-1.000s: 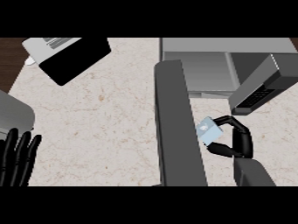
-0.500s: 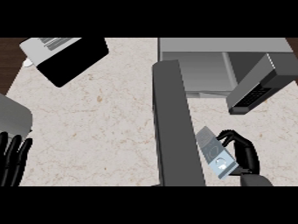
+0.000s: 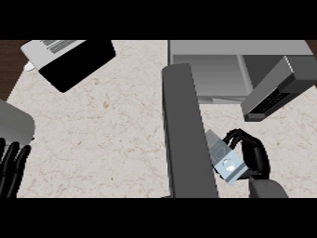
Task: Pick up the milk, place it into the microwave and close the microwave
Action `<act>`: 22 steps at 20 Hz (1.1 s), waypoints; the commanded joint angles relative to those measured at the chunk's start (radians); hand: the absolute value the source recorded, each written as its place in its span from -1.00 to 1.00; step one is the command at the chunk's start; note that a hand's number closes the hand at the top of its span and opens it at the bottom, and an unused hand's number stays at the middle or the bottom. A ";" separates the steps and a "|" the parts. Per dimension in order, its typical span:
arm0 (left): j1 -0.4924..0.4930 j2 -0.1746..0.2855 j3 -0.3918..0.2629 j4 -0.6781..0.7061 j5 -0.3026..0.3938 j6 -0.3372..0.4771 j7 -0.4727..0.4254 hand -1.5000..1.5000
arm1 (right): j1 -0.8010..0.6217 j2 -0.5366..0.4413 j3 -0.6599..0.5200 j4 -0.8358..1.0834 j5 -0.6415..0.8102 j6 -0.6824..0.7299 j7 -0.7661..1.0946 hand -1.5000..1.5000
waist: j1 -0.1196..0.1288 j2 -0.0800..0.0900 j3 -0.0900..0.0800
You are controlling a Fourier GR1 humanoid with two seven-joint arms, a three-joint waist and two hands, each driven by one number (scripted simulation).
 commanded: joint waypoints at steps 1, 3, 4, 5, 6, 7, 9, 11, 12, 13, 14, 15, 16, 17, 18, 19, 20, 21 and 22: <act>-0.003 -0.007 -0.007 -0.038 -0.009 0.010 0.041 -1.00 | 0.000 0.029 0.048 -0.138 0.050 -0.091 0.118 1.00 | 0.000 0.000 0.001; -0.016 0.016 0.075 0.045 0.043 -0.028 -0.032 -1.00 | -0.119 0.078 0.043 -0.045 0.064 -0.131 0.134 1.00 | 0.008 0.002 0.001; -0.007 -0.020 -0.001 0.028 -0.025 -0.005 -0.025 -1.00 | -0.097 0.020 0.032 -0.053 0.076 -0.105 0.123 1.00 | 0.005 0.002 0.001; 0.011 0.003 0.051 -0.009 0.025 -0.012 0.002 -1.00 | -0.091 0.029 0.036 -0.147 0.080 -0.163 0.220 1.00 | 0.003 0.000 0.000; -0.015 0.006 0.046 0.024 0.013 -0.019 -0.010 -1.00 | -0.196 0.066 0.025 -0.028 0.110 -0.222 0.212 1.00 | 0.010 0.003 0.001; -0.008 0.002 0.057 0.057 0.032 -0.026 -0.028 -1.00 | -0.198 0.061 0.029 -0.097 0.111 -0.246 0.315 1.00 | 0.006 0.001 0.000; -0.016 0.014 0.056 0.050 0.021 -0.036 -0.018 -1.00 | -0.289 0.037 -0.003 0.045 0.147 -0.288 0.299 1.00 | 0.013 0.004 0.001; 0.022 0.030 0.080 0.042 0.081 -0.081 -0.049 -1.00 | -0.403 0.043 -0.049 0.169 0.151 -0.339 0.320 1.00 | 0.030 0.008 0.001; -0.046 0.052 0.135 0.092 0.105 -0.084 -0.030 -1.00 | -0.394 0.005 -0.057 0.187 0.150 -0.304 0.270 1.00 | 0.016 0.007 0.001; -0.071 0.015 0.063 0.087 0.020 -0.033 -0.004 -1.00 | -0.471 0.046 -0.044 0.219 0.178 -0.369 0.357 1.00 | 0.019 0.009 0.002; -0.068 0.040 0.112 0.048 0.096 -0.061 0.023 -1.00 | -0.485 0.007 -0.085 0.306 0.158 -0.335 0.284 1.00 | 0.022 0.009 0.002; -0.031 0.017 0.060 0.038 0.034 -0.046 0.007 -1.00 | -0.545 0.009 -0.107 0.370 0.158 -0.362 0.272 1.00 | 0.034 0.013 0.003; -0.064 0.040 0.108 0.004 0.087 -0.046 0.060 -1.00 | -0.538 -0.021 -0.105 0.387 0.172 -0.357 0.258 1.00 | 0.026 0.010 0.002; -0.089 0.031 0.110 0.098 0.086 -0.066 -0.014 -1.00 | -0.593 -0.045 -0.125 0.446 0.169 -0.350 0.254 1.00 | 0.034 0.015 0.002; -0.042 0.025 0.100 0.084 0.071 -0.079 -0.055 -1.00 | -0.624 -0.057 -0.136 0.478 0.176 -0.381 0.272 1.00 | 0.047 0.017 0.002; -0.012 0.024 0.064 0.052 0.053 -0.089 -0.040 -1.00 | -0.642 -0.029 -0.140 0.530 0.180 -0.408 0.254 1.00 | 0.050 0.017 0.003; -0.078 0.019 0.059 0.025 0.043 -0.043 0.040 -1.00 | -0.676 -0.058 -0.154 0.554 0.177 -0.400 0.245 1.00 | 0.051 0.022 0.004; -0.035 0.017 0.069 0.108 0.049 -0.088 -0.059 -1.00 | -0.680 -0.068 -0.148 0.580 0.193 -0.417 0.259 1.00 | 0.049 0.019 0.002; -0.060 0.015 0.064 0.053 0.042 -0.062 -0.014 -1.00 | -0.686 -0.083 -0.167 0.615 0.182 -0.406 0.214 1.00 | 0.054 0.023 0.004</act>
